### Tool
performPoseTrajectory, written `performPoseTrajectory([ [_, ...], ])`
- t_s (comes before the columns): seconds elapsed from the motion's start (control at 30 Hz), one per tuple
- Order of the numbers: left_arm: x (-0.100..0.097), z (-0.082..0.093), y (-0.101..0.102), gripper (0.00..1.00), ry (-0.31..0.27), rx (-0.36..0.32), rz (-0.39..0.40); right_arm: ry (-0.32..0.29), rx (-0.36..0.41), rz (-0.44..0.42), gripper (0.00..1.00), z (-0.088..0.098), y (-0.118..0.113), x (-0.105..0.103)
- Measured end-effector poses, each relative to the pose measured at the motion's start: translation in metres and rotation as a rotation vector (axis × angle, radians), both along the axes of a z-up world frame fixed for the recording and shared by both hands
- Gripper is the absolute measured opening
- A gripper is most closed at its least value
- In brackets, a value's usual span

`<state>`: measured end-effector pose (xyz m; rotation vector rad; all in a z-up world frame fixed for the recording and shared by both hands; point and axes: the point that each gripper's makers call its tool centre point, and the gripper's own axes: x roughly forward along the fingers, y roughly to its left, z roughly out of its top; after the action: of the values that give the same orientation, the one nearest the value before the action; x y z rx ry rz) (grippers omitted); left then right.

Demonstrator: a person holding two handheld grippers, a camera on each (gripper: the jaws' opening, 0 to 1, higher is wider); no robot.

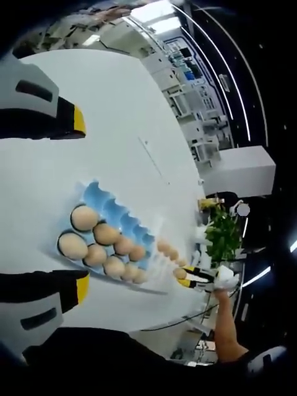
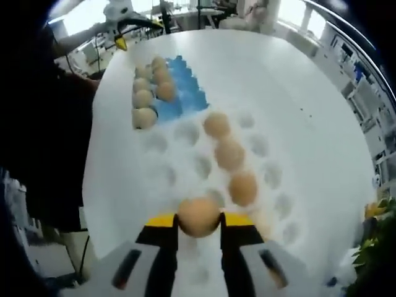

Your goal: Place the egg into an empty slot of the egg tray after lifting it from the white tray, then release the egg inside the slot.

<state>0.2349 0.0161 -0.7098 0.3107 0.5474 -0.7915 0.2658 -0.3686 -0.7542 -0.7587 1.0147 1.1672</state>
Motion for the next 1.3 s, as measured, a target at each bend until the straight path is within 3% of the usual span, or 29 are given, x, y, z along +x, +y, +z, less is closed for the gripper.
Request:
performPoseTrajectory([
  [0.53, 0.001, 0.002, 0.000, 0.88, -0.010, 0.002, -0.001, 0.015, 0.131, 0.156, 0.26, 0.005, 0.093, -0.006],
  [1.3, -0.002, 0.004, 0.003, 0.88, -0.012, -0.003, 0.008, 0.058, 0.173, 0.284, 0.26, -0.011, 0.159, -0.008],
])
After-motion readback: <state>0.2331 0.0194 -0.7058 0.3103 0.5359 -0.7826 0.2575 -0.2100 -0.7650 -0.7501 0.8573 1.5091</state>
